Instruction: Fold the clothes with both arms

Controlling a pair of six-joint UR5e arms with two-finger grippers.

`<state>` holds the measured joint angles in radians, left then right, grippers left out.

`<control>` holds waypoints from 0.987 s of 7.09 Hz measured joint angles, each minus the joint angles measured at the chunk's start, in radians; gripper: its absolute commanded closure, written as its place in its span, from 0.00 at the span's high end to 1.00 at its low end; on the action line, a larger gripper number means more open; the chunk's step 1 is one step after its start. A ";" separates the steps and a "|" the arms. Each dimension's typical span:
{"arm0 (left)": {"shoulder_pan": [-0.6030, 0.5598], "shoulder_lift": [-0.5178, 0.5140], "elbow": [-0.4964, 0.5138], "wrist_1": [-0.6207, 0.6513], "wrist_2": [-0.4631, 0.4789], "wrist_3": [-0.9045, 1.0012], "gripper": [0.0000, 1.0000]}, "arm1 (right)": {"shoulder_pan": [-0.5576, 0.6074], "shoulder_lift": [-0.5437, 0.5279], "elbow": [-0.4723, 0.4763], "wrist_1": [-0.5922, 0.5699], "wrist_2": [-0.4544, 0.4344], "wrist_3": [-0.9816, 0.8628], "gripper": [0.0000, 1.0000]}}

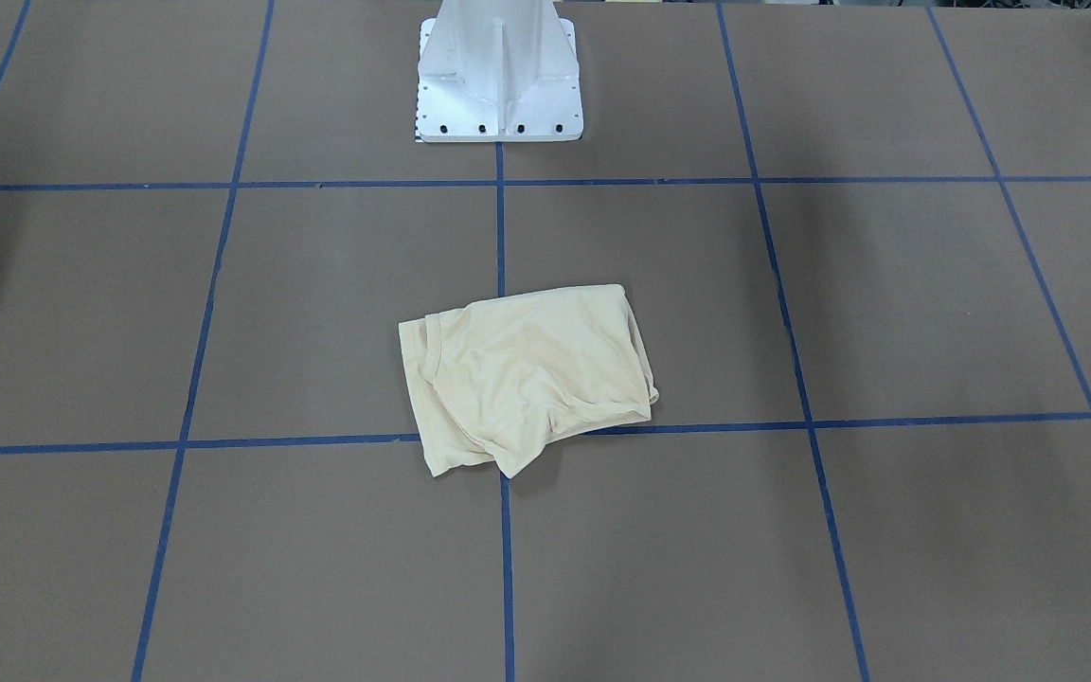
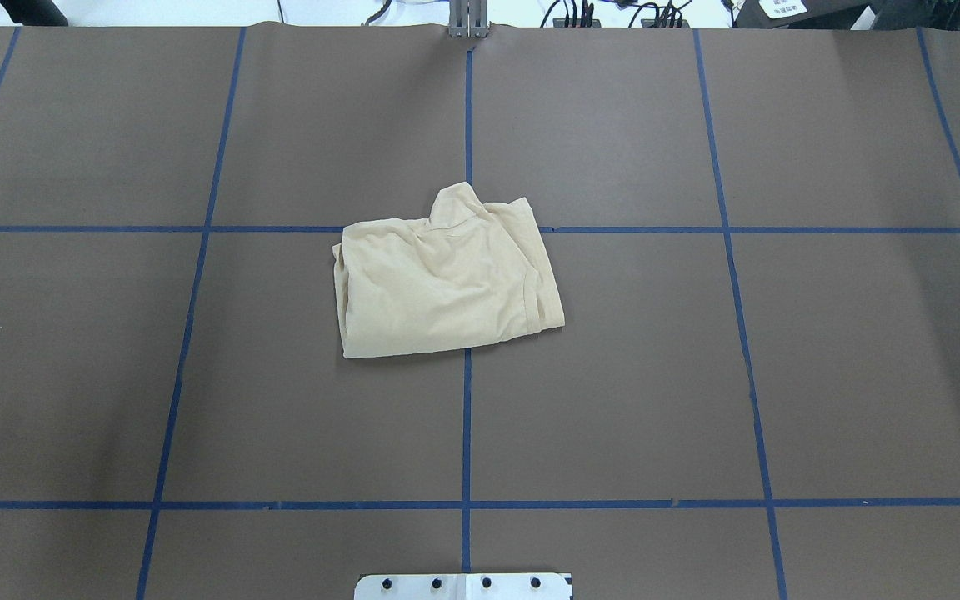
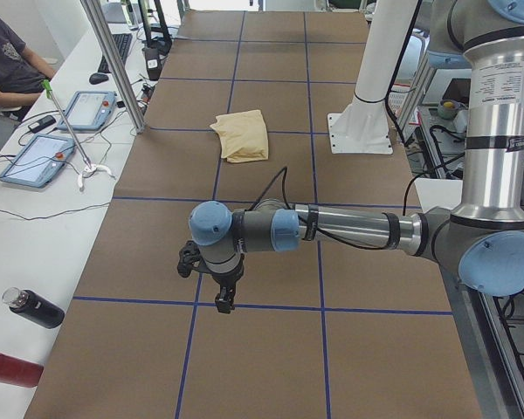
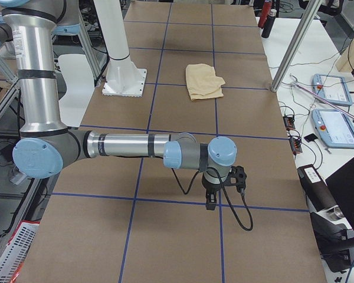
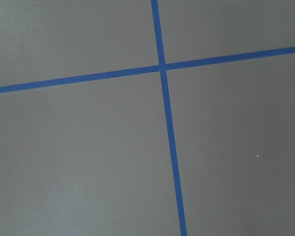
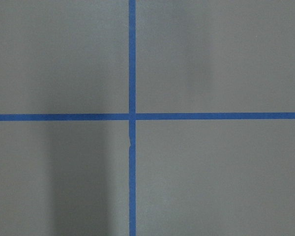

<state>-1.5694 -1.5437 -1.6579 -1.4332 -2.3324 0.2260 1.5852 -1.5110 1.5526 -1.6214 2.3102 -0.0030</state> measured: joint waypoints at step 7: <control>0.000 -0.001 0.032 -0.041 -0.001 0.009 0.99 | -0.003 0.000 0.000 0.000 -0.002 0.001 1.00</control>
<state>-1.5693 -1.5447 -1.6261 -1.4741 -2.3331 0.2355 1.5825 -1.5110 1.5524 -1.6214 2.3087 -0.0020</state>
